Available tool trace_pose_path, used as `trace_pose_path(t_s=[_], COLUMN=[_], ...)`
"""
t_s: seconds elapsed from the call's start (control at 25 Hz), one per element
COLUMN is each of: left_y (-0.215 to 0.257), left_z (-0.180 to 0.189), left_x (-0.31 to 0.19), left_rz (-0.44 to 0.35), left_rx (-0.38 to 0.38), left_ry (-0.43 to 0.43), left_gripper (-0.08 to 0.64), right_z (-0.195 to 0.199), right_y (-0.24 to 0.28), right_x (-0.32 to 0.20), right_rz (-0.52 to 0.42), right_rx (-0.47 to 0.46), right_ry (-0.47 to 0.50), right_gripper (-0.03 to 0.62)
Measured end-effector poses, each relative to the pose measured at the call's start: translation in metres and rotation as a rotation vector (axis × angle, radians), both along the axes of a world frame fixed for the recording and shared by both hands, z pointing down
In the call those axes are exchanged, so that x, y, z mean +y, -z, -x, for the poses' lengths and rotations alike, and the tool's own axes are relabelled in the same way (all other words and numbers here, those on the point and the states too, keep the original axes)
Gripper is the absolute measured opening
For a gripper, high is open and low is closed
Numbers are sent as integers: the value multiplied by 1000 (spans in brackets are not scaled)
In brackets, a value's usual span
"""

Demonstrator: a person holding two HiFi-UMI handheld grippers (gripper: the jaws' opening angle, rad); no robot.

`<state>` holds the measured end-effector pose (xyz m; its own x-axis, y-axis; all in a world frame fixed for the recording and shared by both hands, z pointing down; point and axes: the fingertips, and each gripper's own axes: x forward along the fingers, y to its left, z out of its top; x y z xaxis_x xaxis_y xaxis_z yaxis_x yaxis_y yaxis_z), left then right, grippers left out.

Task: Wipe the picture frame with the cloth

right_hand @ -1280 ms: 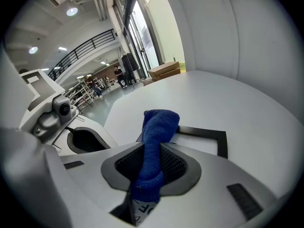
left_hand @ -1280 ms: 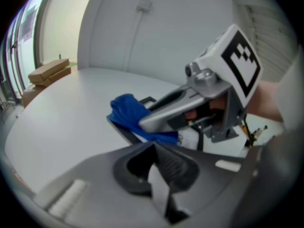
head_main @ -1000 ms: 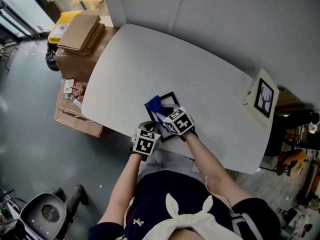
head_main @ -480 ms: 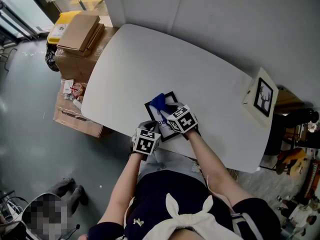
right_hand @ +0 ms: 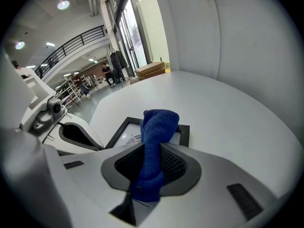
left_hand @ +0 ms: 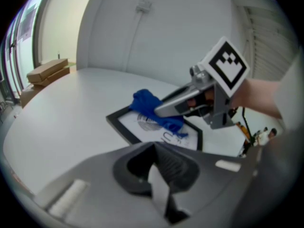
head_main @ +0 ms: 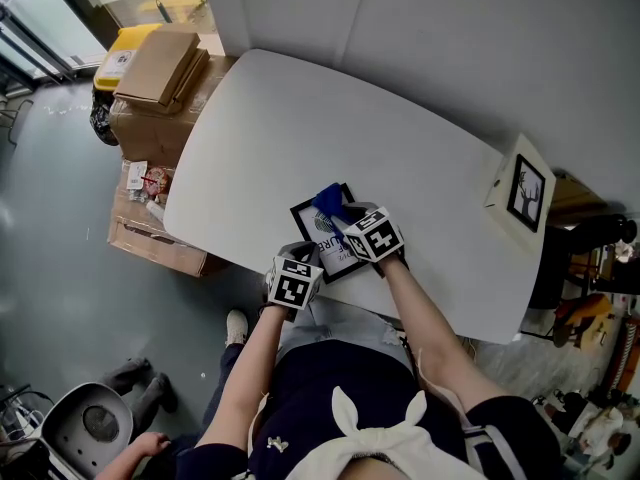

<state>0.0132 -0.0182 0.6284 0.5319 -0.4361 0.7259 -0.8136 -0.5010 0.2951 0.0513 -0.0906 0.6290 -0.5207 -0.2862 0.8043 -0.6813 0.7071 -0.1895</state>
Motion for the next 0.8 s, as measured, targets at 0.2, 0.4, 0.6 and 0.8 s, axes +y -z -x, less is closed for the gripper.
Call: trace_pose_path(t_s=[0.2,0.4,0.6,0.8], left_y=[1,1,1,1], left_z=[0,-1,0,-1], left_x=[3,2,2,2], left_rz=[18,16,20,12], left_rx=[5,5,6,3], left_ry=[0,-1,2,2], left_gripper=[3,2,2,2], right_z=[-8,-17,-18,-19], right_y=[0,1,2,2], right_x=[-3,-6,-7,-7], right_rz=[0,5,15,21], right_rx=[5,1,-7,-16], right_ry=[-23,-40,-30,-15], right_gripper=[84,84,84,84])
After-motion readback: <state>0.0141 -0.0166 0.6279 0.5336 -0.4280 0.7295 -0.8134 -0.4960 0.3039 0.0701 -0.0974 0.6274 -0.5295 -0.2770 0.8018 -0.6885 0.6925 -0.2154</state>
